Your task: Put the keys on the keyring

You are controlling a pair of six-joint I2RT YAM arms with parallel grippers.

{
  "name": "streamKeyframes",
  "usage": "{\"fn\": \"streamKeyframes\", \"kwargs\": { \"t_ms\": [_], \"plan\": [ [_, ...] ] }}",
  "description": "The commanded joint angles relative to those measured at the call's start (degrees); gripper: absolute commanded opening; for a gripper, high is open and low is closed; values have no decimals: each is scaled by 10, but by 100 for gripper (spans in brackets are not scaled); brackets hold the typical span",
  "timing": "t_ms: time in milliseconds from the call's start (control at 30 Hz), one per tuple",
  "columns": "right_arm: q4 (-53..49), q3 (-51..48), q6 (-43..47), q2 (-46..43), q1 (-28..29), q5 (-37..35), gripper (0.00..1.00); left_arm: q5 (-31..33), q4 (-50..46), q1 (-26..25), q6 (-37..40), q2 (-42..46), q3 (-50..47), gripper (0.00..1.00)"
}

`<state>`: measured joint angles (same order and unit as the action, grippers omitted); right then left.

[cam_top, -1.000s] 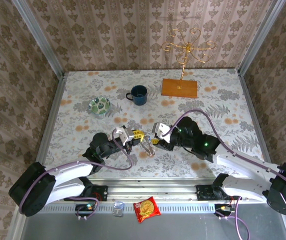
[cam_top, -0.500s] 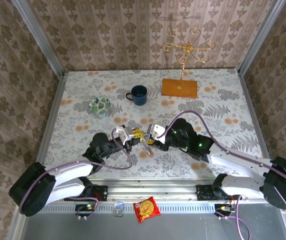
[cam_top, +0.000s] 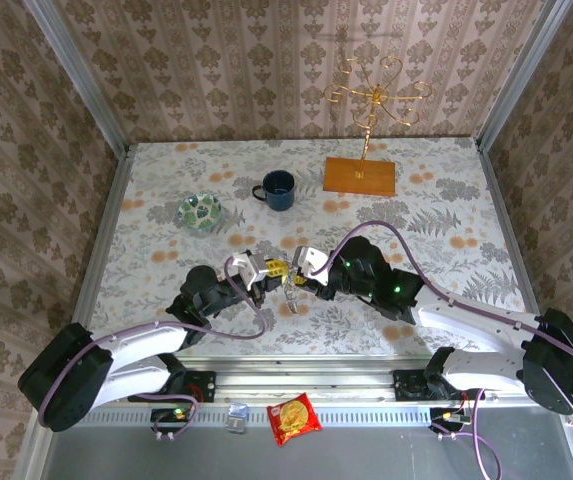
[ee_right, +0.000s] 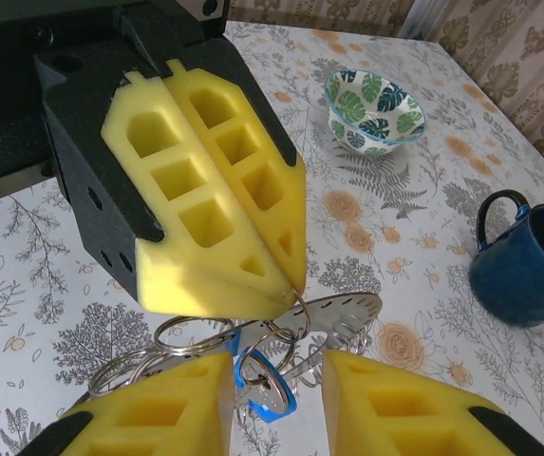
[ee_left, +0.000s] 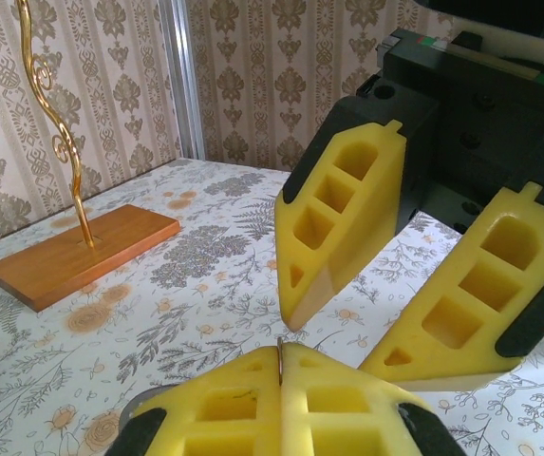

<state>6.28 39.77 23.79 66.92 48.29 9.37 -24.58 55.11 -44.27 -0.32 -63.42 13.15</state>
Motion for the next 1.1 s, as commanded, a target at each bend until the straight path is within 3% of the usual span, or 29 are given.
{"fn": "streamKeyframes", "kwargs": {
  "t_ms": [0,600,900,1067],
  "plan": [
    [16,14,-3,6,5,-10,28,-1,40,-4,-11,-2,20,0],
    [15,15,7,7,11,-27,16,-2,43,-7,-12,-7,25,0],
    [13,15,22,11,22,-34,1,-1,49,-7,-14,-10,26,0],
    [4,20,35,21,34,-28,0,-3,65,-7,-14,-23,30,0]
  ]
}}
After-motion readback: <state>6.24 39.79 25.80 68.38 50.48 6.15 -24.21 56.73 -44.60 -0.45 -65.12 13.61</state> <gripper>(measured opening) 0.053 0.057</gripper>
